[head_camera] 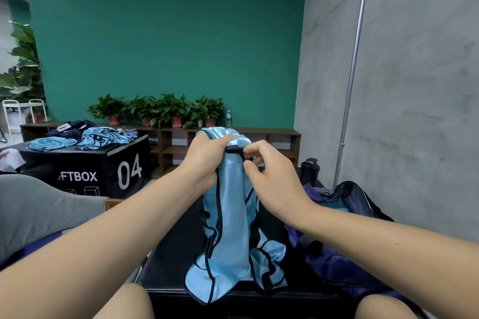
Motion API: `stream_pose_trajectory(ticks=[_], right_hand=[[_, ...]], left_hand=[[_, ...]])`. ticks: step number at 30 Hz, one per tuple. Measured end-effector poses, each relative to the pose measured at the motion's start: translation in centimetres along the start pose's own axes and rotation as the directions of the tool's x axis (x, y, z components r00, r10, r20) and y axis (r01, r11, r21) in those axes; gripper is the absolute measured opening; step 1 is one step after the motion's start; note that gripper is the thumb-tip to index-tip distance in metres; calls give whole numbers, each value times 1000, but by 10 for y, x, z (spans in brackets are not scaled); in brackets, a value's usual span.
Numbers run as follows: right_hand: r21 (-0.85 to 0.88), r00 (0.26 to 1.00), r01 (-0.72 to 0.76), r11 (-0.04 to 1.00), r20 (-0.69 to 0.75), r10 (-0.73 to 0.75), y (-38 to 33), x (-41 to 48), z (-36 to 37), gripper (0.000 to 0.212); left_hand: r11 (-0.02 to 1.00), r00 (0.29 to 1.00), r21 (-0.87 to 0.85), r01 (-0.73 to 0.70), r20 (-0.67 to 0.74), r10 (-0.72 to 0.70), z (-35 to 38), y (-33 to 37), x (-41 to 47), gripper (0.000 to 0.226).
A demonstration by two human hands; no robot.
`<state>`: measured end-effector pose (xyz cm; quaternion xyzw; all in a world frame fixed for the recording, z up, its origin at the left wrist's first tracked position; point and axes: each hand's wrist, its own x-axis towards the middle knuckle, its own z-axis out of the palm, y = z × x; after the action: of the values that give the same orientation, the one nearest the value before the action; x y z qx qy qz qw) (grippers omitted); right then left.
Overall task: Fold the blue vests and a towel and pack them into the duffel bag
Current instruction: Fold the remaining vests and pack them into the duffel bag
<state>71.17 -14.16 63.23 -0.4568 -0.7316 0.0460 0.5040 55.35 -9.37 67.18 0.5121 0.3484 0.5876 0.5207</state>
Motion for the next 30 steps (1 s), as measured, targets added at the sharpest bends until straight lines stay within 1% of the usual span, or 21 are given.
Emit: stream_pose_trajectory(ticks=[2, 4, 6, 8, 9, 10, 12, 13, 14, 17, 19, 20, 21, 23, 24, 27, 29, 30], right_hand=[[-33, 1000, 16, 999, 13, -16, 3, 3, 0, 30], [-29, 1000, 12, 1000, -1, -12, 3, 5, -1, 34], [3, 1000, -2, 1000, -12, 2, 3, 8, -2, 29], [20, 999, -36, 999, -26, 37, 3, 11, -2, 17], [24, 997, -61, 998, -37, 62, 3, 13, -2, 15], [29, 996, -83, 996, -41, 84, 3, 15, -3, 26], [62, 989, -145, 988, -27, 147, 3, 18, -4, 54], [93, 983, -179, 979, -24, 182, 4, 20, -4, 59], [129, 976, -213, 968, -20, 217, 8, 23, -5, 59], [240, 956, -267, 933, -54, 288, 19, 35, -7, 51], [367, 939, -297, 881, -55, 340, 24, 44, -14, 48], [412, 931, -310, 857, -48, 361, 25, 48, -19, 43], [433, 923, -325, 841, -47, 381, 24, 51, -26, 35], [453, 906, -343, 823, -73, 417, 25, 58, -40, 21], [479, 898, -347, 807, -79, 433, 28, 62, -47, 17], [550, 877, -339, 763, -108, 468, 33, 73, -63, 18], [560, 871, -344, 754, -110, 479, 34, 77, -73, 20], [561, 868, -351, 750, -107, 486, 35, 78, -77, 24]], left_hand=[[1000, 1000, 12, -11, 28, 11, -1, -1, -2, 18], [1000, 999, 24, -14, 43, 13, -1, -1, -4, 20], [999, 999, 33, -15, 48, 14, -2, -2, -5, 22], [999, 998, 40, -6, 65, 4, -2, -4, -6, 25], [999, 997, 42, -1, 80, -2, -2, -5, -5, 27], [999, 995, 47, 1, 95, -6, -2, -6, -5, 30], [998, 994, 67, 13, 104, -20, -1, -7, -5, 33], [997, 994, 75, 16, 109, -25, 0, -7, -7, 30], [997, 992, 74, 19, 119, -28, 0, -6, -7, 27], [998, 987, 61, 19, 161, -29, -7, -4, -4, 28], [997, 981, 83, 2, 192, -18, -16, -1, 0, 41], [995, 979, 103, -5, 204, -16, -21, 1, 2, 48], [993, 975, 121, -10, 220, -17, -26, 4, 3, 51], [989, 967, 150, -7, 252, -31, -35, 10, 6, 49], [987, 965, 158, 2, 260, -43, -39, 13, 7, 52], [978, 964, 209, 4, 259, -59, -54, 20, 11, 61], [962, 966, 274, 4, 249, -75, -63, 24, 13, 64], [952, 966, 306, 8, 243, -86, -67, 26, 13, 64]])
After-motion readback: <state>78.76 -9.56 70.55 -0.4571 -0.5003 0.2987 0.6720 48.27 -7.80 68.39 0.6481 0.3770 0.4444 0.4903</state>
